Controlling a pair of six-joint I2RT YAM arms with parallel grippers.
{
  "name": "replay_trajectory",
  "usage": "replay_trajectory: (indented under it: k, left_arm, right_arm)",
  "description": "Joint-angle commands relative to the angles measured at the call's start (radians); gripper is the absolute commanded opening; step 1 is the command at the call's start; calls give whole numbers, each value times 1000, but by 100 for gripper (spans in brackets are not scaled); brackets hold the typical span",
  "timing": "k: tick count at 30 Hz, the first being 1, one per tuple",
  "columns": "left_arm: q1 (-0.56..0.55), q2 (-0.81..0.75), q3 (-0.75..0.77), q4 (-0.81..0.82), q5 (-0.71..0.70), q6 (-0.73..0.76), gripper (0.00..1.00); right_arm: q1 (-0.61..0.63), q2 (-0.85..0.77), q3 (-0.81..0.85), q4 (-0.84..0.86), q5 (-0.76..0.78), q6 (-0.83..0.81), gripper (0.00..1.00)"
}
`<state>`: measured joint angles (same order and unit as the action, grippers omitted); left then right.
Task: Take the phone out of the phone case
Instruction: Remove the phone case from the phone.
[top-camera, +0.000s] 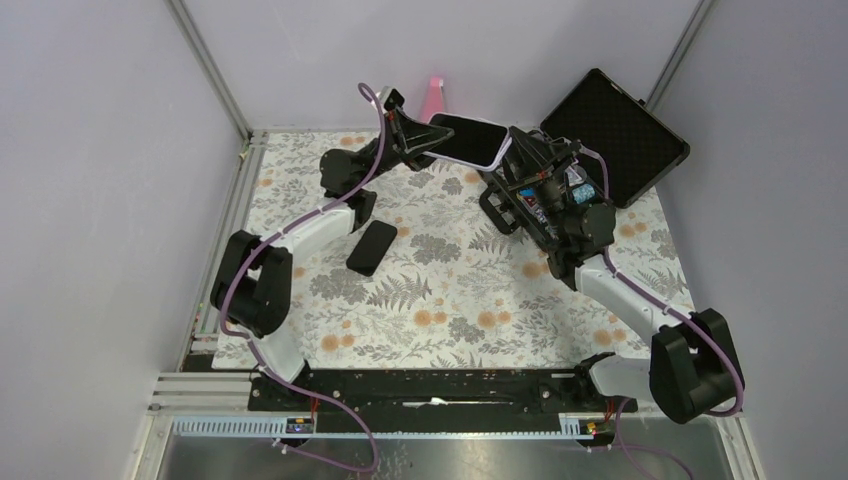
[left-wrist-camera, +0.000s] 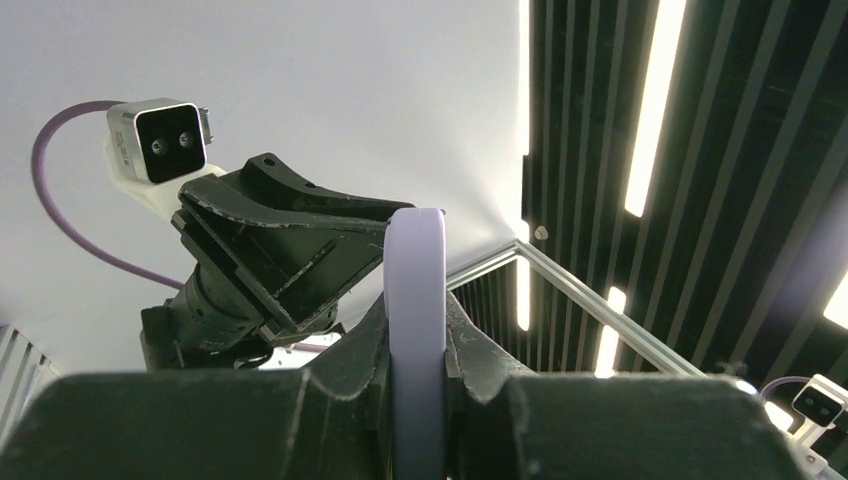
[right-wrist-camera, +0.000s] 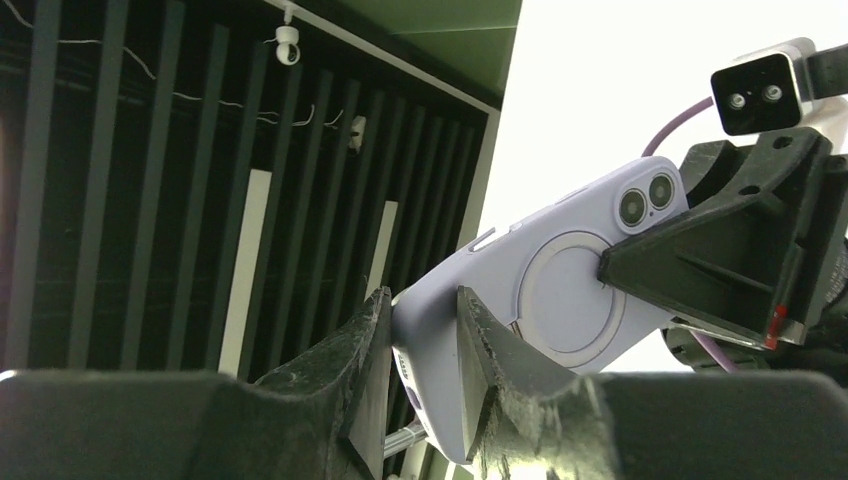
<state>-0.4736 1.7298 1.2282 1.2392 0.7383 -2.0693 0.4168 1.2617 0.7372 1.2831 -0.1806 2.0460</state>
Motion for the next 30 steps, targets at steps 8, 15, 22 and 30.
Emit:
replay_trajectory:
  k: [8, 15, 22, 30]
  left_arm:
    - [-111, -1, 92, 170, -120, -191, 0]
    - [-117, -4, 168, 173, -152, -221, 0]
    - [-117, -18, 146, 165, -153, -214, 0]
    - [-108, -100, 127, -46, -98, -115, 0]
  right_arm:
    - [61, 54, 17, -61, -126, 88, 0]
    - [62, 0, 41, -411, -287, -151, 0]
    - [60, -68, 151, -957, -352, -514, 0]
    - [60, -123, 271, -1362, -214, -911, 0]
